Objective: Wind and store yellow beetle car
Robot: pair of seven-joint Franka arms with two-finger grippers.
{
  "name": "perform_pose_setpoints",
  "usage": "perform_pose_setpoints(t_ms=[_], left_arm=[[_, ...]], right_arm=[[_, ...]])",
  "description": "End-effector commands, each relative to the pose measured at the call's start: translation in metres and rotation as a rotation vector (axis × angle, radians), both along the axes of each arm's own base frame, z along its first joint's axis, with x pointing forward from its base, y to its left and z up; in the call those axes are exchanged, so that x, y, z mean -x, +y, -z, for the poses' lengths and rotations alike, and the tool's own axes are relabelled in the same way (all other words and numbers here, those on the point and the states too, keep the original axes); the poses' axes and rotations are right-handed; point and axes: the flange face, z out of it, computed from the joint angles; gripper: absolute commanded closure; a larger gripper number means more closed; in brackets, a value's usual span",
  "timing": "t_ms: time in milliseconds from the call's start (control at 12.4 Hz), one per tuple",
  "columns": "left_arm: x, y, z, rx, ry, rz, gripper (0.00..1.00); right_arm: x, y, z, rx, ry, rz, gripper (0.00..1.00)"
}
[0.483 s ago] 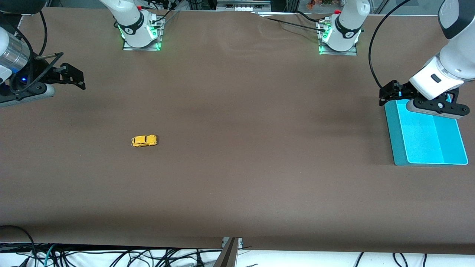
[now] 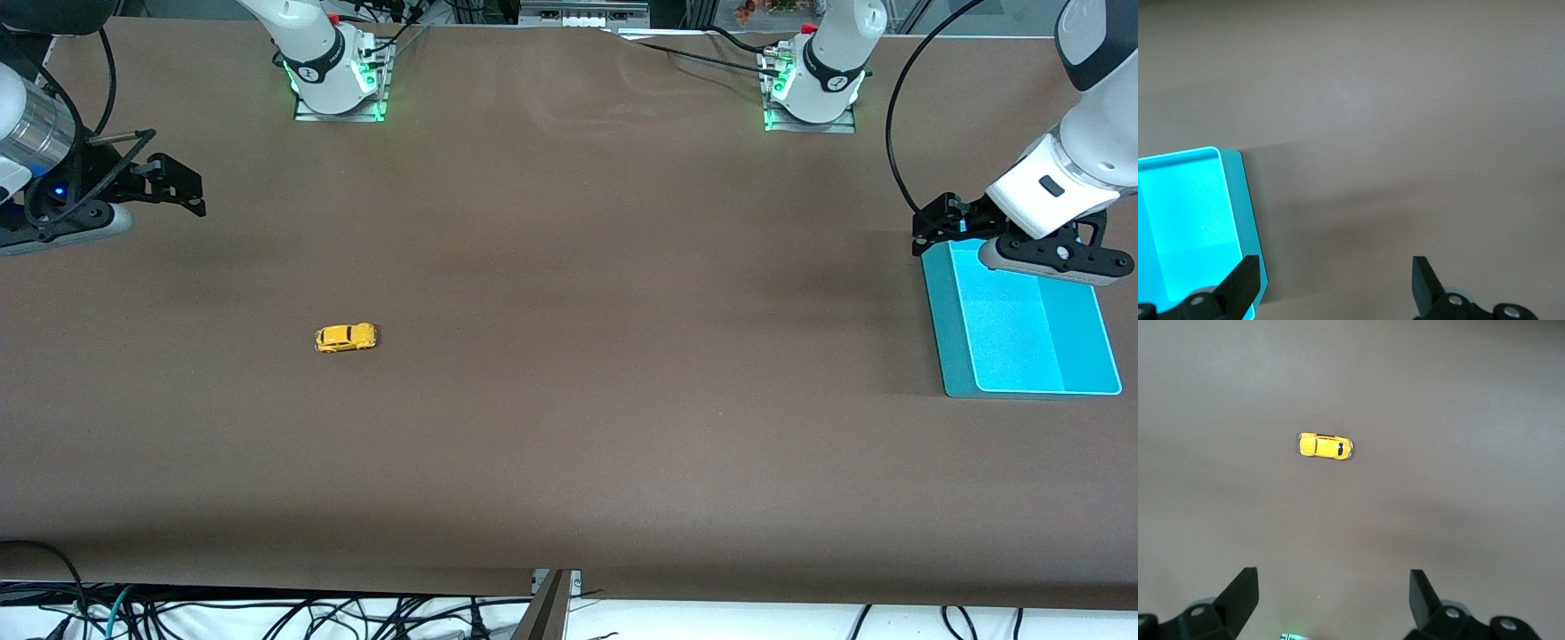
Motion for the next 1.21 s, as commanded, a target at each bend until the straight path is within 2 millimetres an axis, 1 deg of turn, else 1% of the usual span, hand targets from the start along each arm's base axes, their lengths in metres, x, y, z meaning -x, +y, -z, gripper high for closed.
perform_pose_setpoints(t_ms=[0, 322, 564, 805, 886, 966, 1127], left_arm=[[-0.0060, 0.0014, -0.0046, -0.035, 0.001, 0.003, 0.00], [-0.0052, 0.0015, -0.0045, -0.036, 0.009, 0.003, 0.00], [-0.0055, 0.0004, -0.0037, -0.034, 0.011, 0.004, 0.00], [-0.0055, -0.0012, -0.0044, -0.036, 0.009, 0.008, 0.00], [-0.0056, -0.0021, -0.0045, -0.035, 0.007, 0.009, 0.00], [-0.0049, -0.0080, -0.0037, -0.035, 0.010, 0.020, 0.00], [-0.0050, -0.0082, -0.0044, -0.034, 0.009, 0.018, 0.00]], right_arm=[[-0.0005, -0.0017, -0.0092, 0.013, 0.000, 0.018, 0.00], [-0.0006, -0.0037, -0.0085, 0.016, 0.001, 0.017, 0.00], [-0.0016, -0.0058, -0.0031, 0.012, 0.012, 0.026, 0.00], [-0.0008, -0.0058, -0.0017, 0.014, 0.016, 0.038, 0.00], [-0.0007, -0.0058, -0.0016, 0.014, 0.018, 0.038, 0.00], [-0.0006, -0.0057, -0.0016, 0.012, 0.018, 0.038, 0.00], [0.0004, -0.0058, -0.0009, 0.013, 0.027, 0.038, 0.00]])
